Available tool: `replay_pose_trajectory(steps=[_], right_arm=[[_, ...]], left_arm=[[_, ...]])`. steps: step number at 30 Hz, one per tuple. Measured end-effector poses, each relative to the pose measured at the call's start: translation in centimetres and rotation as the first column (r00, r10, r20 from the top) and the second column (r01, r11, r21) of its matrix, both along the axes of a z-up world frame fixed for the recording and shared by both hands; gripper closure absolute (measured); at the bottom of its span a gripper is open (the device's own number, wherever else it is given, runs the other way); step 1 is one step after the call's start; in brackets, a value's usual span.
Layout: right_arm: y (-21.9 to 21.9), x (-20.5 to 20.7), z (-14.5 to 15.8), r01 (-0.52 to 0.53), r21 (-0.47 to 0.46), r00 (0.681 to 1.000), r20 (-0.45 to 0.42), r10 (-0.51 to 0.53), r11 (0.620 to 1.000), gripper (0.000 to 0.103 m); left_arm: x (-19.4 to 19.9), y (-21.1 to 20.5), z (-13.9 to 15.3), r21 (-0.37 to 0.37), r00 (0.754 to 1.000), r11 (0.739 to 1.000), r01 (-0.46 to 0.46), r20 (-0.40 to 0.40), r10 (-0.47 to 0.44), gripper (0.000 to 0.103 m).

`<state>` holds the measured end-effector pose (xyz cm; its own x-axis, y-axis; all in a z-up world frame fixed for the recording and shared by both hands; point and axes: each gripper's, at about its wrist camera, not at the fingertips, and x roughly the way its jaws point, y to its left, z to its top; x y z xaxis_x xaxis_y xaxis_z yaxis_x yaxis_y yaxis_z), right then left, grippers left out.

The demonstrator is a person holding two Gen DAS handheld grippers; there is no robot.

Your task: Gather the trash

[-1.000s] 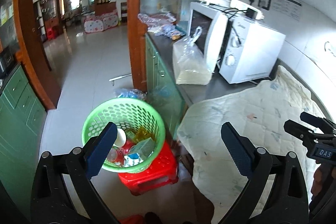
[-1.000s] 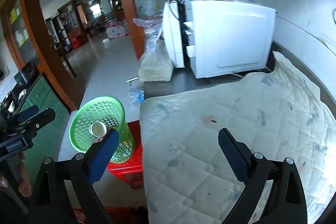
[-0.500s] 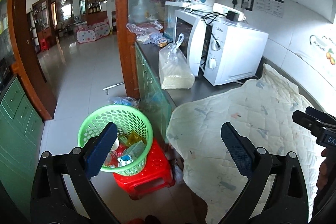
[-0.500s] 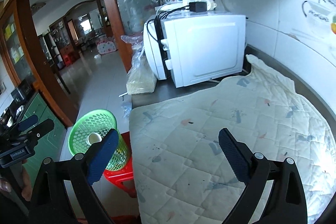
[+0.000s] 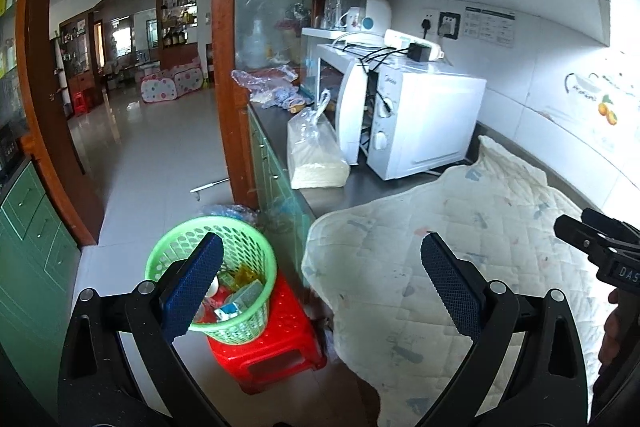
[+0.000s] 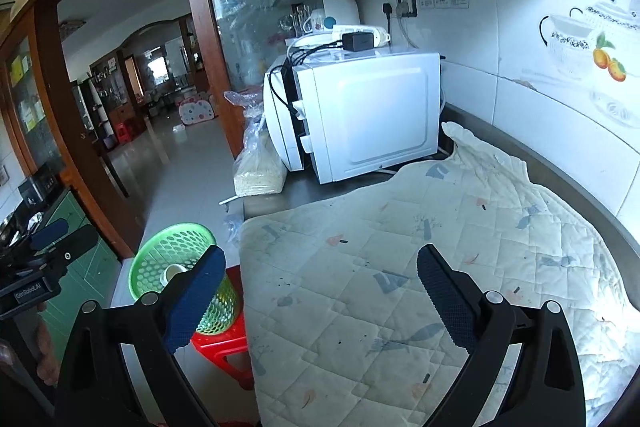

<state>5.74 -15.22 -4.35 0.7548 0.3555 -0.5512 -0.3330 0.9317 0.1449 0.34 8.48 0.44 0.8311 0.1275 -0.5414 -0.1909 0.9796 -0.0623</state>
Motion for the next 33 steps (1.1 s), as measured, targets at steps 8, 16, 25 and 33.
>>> replay_pose_trajectory(steps=[8, 16, 25, 33], right_arm=[[-0.6, -1.3, 0.4, 0.009, -0.017, 0.999, 0.048, -0.008, 1.000, 0.009], [-0.9, -1.8, 0.8, 0.011, -0.018, 0.998, 0.067, -0.010, 1.000, 0.009], [-1.0, -1.9, 0.6, 0.011, -0.020, 0.998, 0.065, -0.009, 1.000, 0.009], [-1.6, -2.0, 0.3, 0.022, -0.021, 0.998, 0.062, -0.020, 1.000, 0.009]], left_arm=[[-0.7, -1.8, 0.0, 0.030, 1.000, 0.999, 0.023, 0.000, -0.023, 0.005], [-1.1, -1.9, -0.1, 0.015, 1.000, 1.000, 0.012, 0.005, -0.012, 0.005], [-1.2, -2.0, 0.0, 0.027, 1.000, 1.000, 0.005, 0.005, -0.005, 0.005], [-1.3, -2.3, -0.2, 0.036, 1.000, 0.999, 0.006, 0.000, -0.006, 0.005]])
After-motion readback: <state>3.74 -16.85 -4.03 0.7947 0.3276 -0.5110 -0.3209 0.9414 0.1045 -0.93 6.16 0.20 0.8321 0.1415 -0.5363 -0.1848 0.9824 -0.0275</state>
